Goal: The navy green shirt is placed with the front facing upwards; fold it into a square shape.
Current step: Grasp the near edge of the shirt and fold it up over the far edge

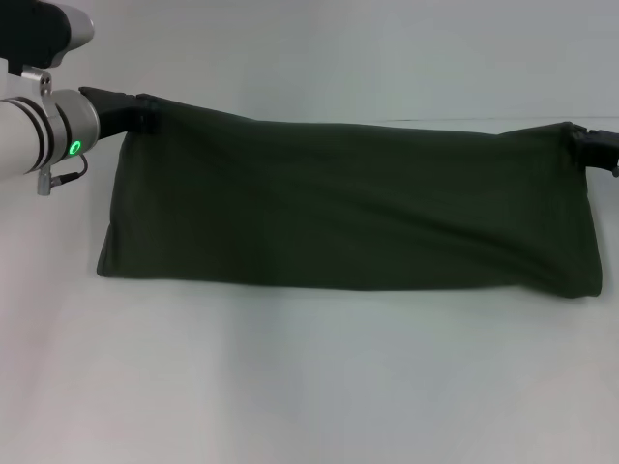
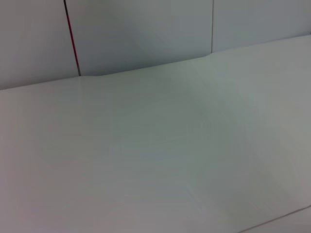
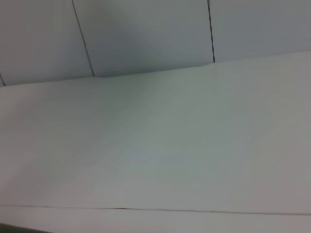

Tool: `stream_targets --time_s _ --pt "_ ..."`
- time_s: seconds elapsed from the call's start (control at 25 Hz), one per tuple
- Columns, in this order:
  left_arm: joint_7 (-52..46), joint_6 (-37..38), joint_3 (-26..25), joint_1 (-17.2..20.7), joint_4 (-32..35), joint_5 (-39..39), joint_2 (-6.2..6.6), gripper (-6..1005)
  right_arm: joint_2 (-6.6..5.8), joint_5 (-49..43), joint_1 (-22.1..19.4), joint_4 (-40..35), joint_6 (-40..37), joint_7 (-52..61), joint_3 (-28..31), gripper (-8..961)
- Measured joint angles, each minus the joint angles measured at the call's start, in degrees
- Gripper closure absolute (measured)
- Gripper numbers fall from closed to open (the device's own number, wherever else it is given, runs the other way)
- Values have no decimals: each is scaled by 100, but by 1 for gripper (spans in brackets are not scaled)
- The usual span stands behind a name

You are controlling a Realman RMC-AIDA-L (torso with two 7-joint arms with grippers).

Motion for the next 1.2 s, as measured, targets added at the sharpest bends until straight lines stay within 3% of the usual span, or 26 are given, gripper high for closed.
stream_targets --time_s 0.48,1.2 --pt "-141 32 -4 30 305 1 -31 992 -82 -1 178 -92 -129 71 1 825" --pt "-150 -202 -41 18 268 -72 -79 960 -25 0 245 -113 199 81 -87 812"
